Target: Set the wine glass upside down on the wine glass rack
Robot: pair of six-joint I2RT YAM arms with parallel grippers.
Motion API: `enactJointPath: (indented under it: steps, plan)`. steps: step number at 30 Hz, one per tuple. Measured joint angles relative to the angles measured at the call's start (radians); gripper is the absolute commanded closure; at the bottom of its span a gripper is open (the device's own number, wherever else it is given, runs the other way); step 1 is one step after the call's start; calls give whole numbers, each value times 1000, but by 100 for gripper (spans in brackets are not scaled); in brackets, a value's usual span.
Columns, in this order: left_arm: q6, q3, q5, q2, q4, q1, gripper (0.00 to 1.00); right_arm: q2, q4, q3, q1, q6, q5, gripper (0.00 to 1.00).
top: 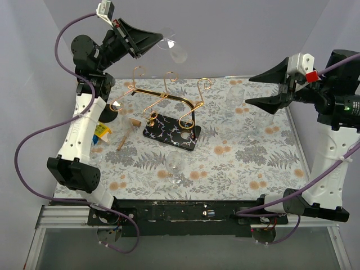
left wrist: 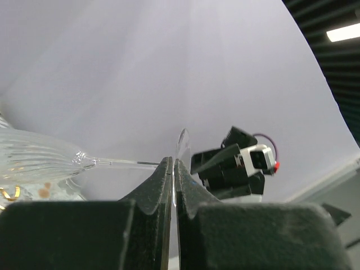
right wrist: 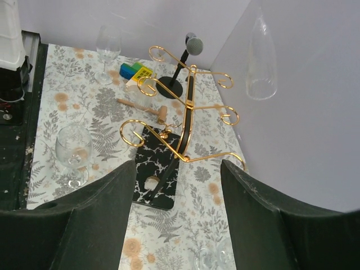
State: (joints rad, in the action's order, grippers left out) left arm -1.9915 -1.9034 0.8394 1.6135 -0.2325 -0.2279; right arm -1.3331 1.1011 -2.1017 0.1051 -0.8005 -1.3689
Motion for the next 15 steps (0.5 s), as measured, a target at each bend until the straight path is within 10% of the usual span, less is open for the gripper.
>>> enactJointPath:
  steps: [15]
  plan:
    - [44,12,-156,135,95,153,100,19,-39,284,0,-19,-24,31]
